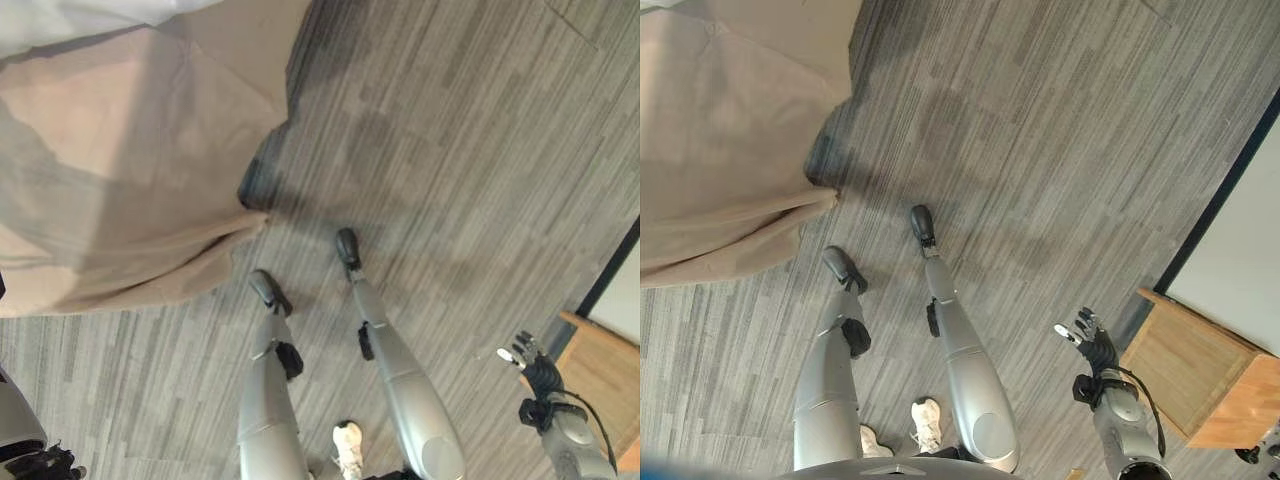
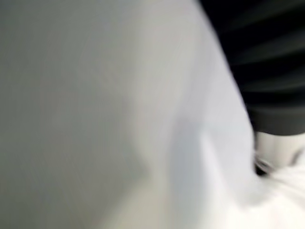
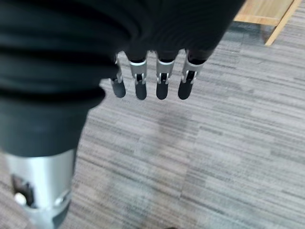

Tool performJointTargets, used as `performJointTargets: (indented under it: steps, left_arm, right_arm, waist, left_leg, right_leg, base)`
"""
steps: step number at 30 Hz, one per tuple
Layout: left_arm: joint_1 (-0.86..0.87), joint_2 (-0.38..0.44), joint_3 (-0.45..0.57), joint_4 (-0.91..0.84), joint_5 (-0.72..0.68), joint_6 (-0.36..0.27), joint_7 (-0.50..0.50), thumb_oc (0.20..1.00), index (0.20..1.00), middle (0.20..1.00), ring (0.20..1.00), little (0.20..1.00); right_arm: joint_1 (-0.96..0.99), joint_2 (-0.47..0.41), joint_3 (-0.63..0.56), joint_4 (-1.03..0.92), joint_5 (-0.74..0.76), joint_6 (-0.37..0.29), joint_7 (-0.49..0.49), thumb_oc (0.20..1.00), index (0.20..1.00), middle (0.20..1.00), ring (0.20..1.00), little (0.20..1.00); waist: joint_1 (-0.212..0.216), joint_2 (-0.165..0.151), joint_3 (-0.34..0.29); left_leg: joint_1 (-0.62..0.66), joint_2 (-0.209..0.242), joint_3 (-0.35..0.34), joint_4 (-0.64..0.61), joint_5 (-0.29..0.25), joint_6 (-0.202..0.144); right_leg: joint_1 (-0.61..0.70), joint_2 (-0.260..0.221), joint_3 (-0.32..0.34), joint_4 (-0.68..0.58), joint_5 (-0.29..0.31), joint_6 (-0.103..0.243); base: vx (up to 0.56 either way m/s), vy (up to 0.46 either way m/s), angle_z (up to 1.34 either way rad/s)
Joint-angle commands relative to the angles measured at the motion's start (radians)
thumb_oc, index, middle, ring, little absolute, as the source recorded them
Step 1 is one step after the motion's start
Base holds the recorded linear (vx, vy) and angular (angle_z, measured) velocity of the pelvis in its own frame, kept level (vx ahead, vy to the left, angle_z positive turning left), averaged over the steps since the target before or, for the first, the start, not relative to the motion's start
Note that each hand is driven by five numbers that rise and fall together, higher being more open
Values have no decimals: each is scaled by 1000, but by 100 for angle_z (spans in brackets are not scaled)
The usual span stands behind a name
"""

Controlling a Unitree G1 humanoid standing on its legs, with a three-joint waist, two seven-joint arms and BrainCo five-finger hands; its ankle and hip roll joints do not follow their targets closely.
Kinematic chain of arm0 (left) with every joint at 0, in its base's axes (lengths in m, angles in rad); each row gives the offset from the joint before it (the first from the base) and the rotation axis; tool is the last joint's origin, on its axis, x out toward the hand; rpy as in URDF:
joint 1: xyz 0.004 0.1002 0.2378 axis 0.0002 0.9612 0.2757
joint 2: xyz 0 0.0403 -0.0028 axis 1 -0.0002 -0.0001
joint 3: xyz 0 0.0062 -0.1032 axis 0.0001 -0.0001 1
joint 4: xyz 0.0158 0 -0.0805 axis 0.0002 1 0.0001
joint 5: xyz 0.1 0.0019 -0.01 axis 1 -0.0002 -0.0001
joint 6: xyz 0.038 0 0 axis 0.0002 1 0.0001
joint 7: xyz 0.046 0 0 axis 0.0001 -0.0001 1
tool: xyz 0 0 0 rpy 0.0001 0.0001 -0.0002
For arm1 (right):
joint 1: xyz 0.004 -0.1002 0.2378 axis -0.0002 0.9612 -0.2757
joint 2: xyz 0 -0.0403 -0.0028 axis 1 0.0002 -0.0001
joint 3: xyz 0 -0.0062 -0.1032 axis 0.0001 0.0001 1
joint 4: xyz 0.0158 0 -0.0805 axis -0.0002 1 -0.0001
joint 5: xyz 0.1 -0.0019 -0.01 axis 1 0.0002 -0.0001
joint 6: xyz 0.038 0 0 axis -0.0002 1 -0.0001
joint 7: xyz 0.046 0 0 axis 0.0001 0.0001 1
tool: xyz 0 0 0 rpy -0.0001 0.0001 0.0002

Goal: Making the bed.

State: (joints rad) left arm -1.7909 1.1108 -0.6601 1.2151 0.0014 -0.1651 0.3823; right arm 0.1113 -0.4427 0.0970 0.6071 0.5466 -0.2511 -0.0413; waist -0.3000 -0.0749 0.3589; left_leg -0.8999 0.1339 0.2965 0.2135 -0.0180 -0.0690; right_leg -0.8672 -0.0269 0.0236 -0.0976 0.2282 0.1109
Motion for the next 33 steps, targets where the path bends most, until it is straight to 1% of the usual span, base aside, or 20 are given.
performJointTargets:
  steps: [1,3,4,5,6,7,8,10,11,12,14,16,19,22,23,24,25,26,30,33]
  left_arm:
    - [227,10,-70,-8,-44,5,-95,200,200,200,200,200]
    - [296,34,-31,-140,-47,-14,-80,200,200,200,200,200]
    - [459,85,50,-402,-52,-43,-75,200,200,200,200,200]
    - [478,87,66,-411,-50,-40,-74,200,200,200,200,200]
    - [595,115,119,-549,-16,-49,-83,200,200,200,200,200]
    - [821,118,247,-693,-6,-58,-114,200,200,200,200,200]
    - [846,119,270,-702,-4,-56,-115,200,200,200,200,200]
    - [1244,74,489,-906,16,-50,-178,200,200,200,200,200]
    - [1262,74,507,-913,17,-49,-179,200,200,200,200,200]
    - [1467,-19,569,-945,38,-45,-236,200,200,200,200,200]
    - [1536,-58,583,-950,61,-43,-260,200,200,200,200,200]
    - [1683,-226,555,-894,51,-34,-317,200,200,200,200,200]
    - [1724,-304,509,-844,96,-16,-348,200,200,200,200,200]
    - [1771,-474,388,-649,246,23,-372,200,200,200,200,200]
    - [1771,-474,388,-648,246,23,-372,200,200,200,200,200]
    - [1786,-572,336,-504,297,44,-379,200,200,200,200,200]
    - [1784,-574,336,-502,297,43,-378,200,200,200,200,200]
    - [1810,-660,318,-401,308,54,-381,200,200,200,200,200]
    - [1829,-789,313,-173,301,72,-372,200,200,200,200,200]
    - [1847,-812,320,-135,309,71,-365,200,200,200,200,200]
  right_arm:
    - [3,-15,-1,11,-4,-1,2,1000,1000,1000,1000,1000]
    - [7,-21,-10,7,0,-5,4,1000,1000,1000,1000,1000]
    - [9,-17,-31,10,-7,-9,6,1000,1000,1000,1000,1000]
    - [10,-22,-29,11,-7,-9,5,1000,1000,1000,1000,1000]
    - [9,-19,-36,16,-18,-10,6,1000,1000,1000,1000,1000]
    - [13,0,-55,53,-38,-2,9,1000,1000,1000,1000,1000]
    - [12,-7,-51,53,-38,-2,9,1000,1000,1000,1000,1000]
    - [20,15,-92,113,-58,12,2,1000,1000,1000,1000,1000]
    - [18,11,-87,113,-58,12,2,1000,1000,1000,1000,1000]
    - [18,12,-106,119,-65,18,4,1000,1000,1000,1000,1000]
    - [17,2,-111,138,-69,22,10,1000,1000,1000,1000,1000]
    - [5,-8,-138,160,-68,36,6,1000,1000,1000,1000,1000]
    - [2,-16,-147,158,-73,41,1,1000,1000,1000,1000,1000]
    - [-20,-16,-152,192,-84,54,-9,1000,1000,1000,1000,1000]
    - [-20,-16,-152,192,-84,54,-8,1000,1000,1000,1000,1000]
    - [-20,-6,-148,200,-95,61,-14,1000,1000,1000,1000,1000]
    - [-20,-7,-148,200,-95,61,-14,1000,1000,1000,1000,1000]
    - [-22,3,-150,235,-95,69,-13,1000,1000,1000,1000,1000]
    - [-24,42,-134,292,-101,86,-11,1000,1000,1000,1000,1000]
    - [-15,51,-122,314,-108,95,-3,1000,1000,1000,1000,1000]
  waist:
    - [-19,6,46]
    - [-7,19,52]
    - [19,27,67]
    - [21,39,62]
    - [28,39,72]
    - [55,42,77]
    - [49,46,77]
    - [89,61,77]
    - [83,62,78]
    - [98,64,71]
    - [98,65,68]
    - [115,77,54]
    - [116,86,50]
    - [121,102,30]
    - [121,102,29]
    - [121,104,16]
    - [121,104,15]
    - [125,109,-2]
    - [135,109,-50]
    - [141,110,-73]
  left_leg:
    - [270,-52,-41,-301,92,-18]
    - [289,-54,-42,-301,87,-20]
    - [306,-63,-33,-301,112,-16]
    - [319,-59,-44,-301,83,-22]
    - [327,-65,-34,-301,108,-18]
    - [364,-68,-31,-301,100,-21]
    - [366,-68,-30,-301,99,-21]
    - [424,-72,-30,-301,89,-25]
    - [427,-72,-29,-301,89,-25]
    - [478,-76,-23,-301,79,-27]
    - [505,-77,-20,-301,74,-27]
    - [573,-77,-21,-301,66,-26]
    - [617,-76,-23,-301,59,-25]
    - [688,-79,-32,-301,52,-17]
    - [687,-79,-32,-301,52,-17]
    - [721,-77,-35,-301,43,-13]
    - [719,-77,-34,-301,47,-13]
    - [751,-78,-46,-301,40,-9]
    - [798,-80,-65,-301,42,-2]
    - [819,-82,-85,-301,43,0]
  right_leg:
    - [91,-79,-14,10,43,114]
    - [110,-79,-16,10,35,112]
    - [130,-89,-26,10,52,100]
    - [143,-84,-23,10,30,109]
    - [149,-90,-30,10,48,99]
    - [182,-93,-36,10,45,95]
    - [183,-93,-36,10,45,95]
    - [244,-94,-45,10,33,92]
    - [246,-94,-45,10,32,92]
    - [292,-92,-46,10,22,89]
    - [320,-91,-46,10,18,88]
    - [395,-99,-44,10,3,86]
    - [441,-102,-49,10,-5,83]
    - [514,-108,-50,14,-30,78]
    - [513,-108,-50,14,-30,78]
    - [550,-107,-53,20,-46,74]
    - [547,-107,-53,19,-43,73]
    - [584,-106,-57,24,-60,69]
    - [643,-103,-68,42,-88,53]
    - [672,-100,-79,54,-105,47]
  base:
    - [33,-19,-2]
    - [4,-31,-3]
    - [46,-12,-1]
    - [-31,-46,-4]
    - [0,0,0]
    - [-57,-29,-3]
    - [7,5,-5]
    - [-3,-1,-2]
    - [-3,6,4]
    - [5,6,3]
    - [12,7,-7]
    - [14,11,-3]
    - [20,15,3]
    - [27,14,12]
    - [24,14,10]
    - [5,4,6]
    - [42,5,6]
    - [31,-1,4]
    - [10,-33,3]
    - [18,-47,15]
